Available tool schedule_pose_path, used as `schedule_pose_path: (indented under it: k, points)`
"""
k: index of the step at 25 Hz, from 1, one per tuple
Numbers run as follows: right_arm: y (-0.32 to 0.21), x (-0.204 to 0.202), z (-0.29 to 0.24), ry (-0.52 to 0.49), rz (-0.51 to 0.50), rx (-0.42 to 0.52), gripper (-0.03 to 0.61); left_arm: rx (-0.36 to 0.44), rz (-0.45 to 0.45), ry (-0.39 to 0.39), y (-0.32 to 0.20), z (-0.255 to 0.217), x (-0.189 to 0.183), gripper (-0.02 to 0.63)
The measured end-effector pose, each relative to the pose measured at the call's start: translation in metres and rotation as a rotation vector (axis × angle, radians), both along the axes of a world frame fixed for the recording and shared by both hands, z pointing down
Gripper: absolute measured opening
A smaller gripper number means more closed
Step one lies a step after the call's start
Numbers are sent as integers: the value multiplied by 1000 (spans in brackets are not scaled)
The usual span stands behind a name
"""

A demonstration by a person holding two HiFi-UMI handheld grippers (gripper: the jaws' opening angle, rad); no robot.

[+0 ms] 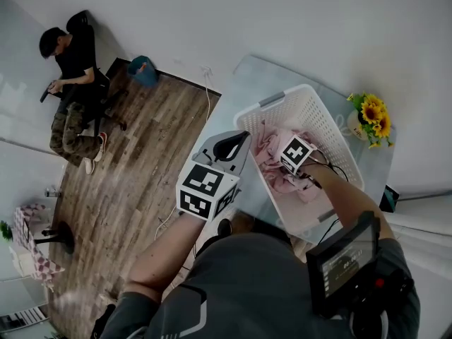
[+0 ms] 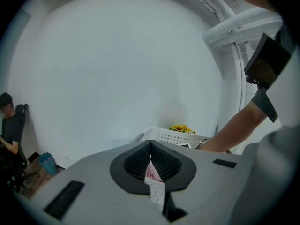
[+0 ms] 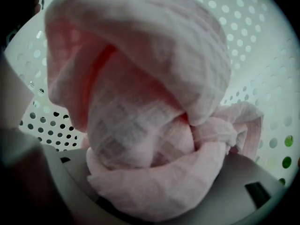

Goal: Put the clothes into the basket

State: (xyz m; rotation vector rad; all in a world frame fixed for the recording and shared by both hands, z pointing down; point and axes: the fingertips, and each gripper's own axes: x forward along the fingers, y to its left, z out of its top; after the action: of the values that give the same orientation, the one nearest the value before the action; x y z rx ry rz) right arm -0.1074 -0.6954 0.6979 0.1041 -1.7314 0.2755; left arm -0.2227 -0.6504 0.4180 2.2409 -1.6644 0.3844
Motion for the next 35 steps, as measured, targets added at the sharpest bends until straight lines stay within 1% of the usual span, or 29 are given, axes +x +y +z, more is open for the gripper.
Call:
schedule_pose_path:
  k: [4, 10, 14, 17, 19, 21, 23, 25, 27, 31, 35]
  points:
    - [0, 0, 3, 1, 14, -25, 337, 1, -6, 3, 4, 0, -1, 9]
    - [-1, -2, 3, -7, 39, -28, 360, 8, -1, 10, 13, -1, -4, 9]
    - [-6, 2, -4, -20, 78, 9, 411, 23, 15, 10, 20, -8, -4, 9]
    - [-5, 3, -23, -49, 106, 29, 414, 35, 38, 6, 27, -15, -2, 9]
    - [-5, 3, -47, -74, 121, 70, 414, 48, 51, 13, 36, -24, -2, 9]
    - [-6, 3, -72, -112, 137, 116, 414, 63, 64, 19, 43, -31, -1, 9]
    - [-12, 1, -90, -169, 161, 136, 413, 75, 75, 24, 42, -29, 1, 9]
    - [-22, 0, -108, -233, 205, 169, 413, 84, 85, 24, 38, -23, 2, 9]
    - [-30, 1, -132, -294, 262, 230, 413, 93, 98, 27, 38, -23, 3, 9]
    - [-15, 6, -197, -410, 361, 316, 413, 121, 100, 48, 59, -40, -2, 9]
    - [-4, 12, -243, -523, 456, 369, 413, 166, 95, 57, 71, -53, -5, 9]
